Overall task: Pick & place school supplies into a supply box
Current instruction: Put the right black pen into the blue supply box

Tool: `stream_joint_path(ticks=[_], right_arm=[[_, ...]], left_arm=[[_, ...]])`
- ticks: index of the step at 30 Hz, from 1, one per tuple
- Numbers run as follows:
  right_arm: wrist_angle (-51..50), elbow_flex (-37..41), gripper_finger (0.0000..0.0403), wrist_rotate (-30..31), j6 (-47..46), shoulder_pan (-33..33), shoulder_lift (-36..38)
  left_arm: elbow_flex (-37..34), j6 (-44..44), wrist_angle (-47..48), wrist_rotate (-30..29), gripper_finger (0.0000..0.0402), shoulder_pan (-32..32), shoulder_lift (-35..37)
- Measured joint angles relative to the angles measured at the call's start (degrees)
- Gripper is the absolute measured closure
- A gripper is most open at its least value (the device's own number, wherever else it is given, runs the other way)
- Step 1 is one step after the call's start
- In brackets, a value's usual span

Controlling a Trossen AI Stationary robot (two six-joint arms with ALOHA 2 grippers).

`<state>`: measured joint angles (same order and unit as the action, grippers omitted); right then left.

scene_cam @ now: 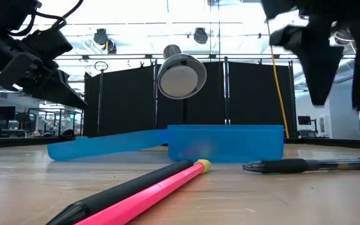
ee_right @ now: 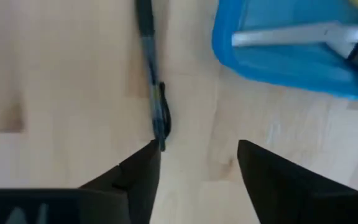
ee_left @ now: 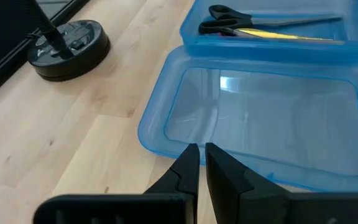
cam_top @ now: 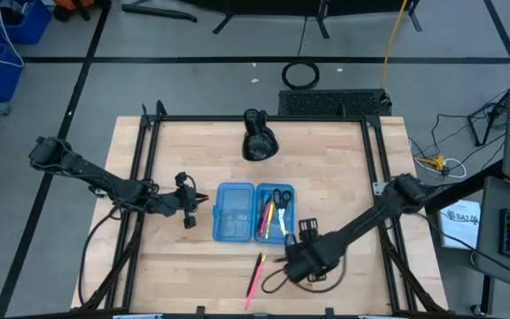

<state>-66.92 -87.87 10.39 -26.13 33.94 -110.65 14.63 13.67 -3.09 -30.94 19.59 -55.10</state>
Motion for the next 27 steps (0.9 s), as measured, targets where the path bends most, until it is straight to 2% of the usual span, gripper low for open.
stream_joint_path(ticks=[4, 10, 17, 27], right_arm=[[5.0, 5.6, 0.0182, -0.2, -0.1, 1.4, 3.3], [11.9, 12.7, 0.0185, -3.1, 1.7, 1.3, 3.4], [14.5, 15.3, 0.0187, -2.6, 5.4, 0.7, 3.4], [27.9, 20.4, 0.0188, -3.2, 12.5, -2.9, 3.7]], left_arm=[[0.0, 0.0, -0.1, -0.4, 0.0369, 0.0, 0.0], [0.0, 0.0, -0.2, -0.6, 0.0369, 0.0, 0.0], [0.0, -1.4, -0.5, -0.8, 0.0369, 0.0, 0.0], [0.0, -2.9, -0.6, -5.0, 0.0369, 0.0, 0.0]])
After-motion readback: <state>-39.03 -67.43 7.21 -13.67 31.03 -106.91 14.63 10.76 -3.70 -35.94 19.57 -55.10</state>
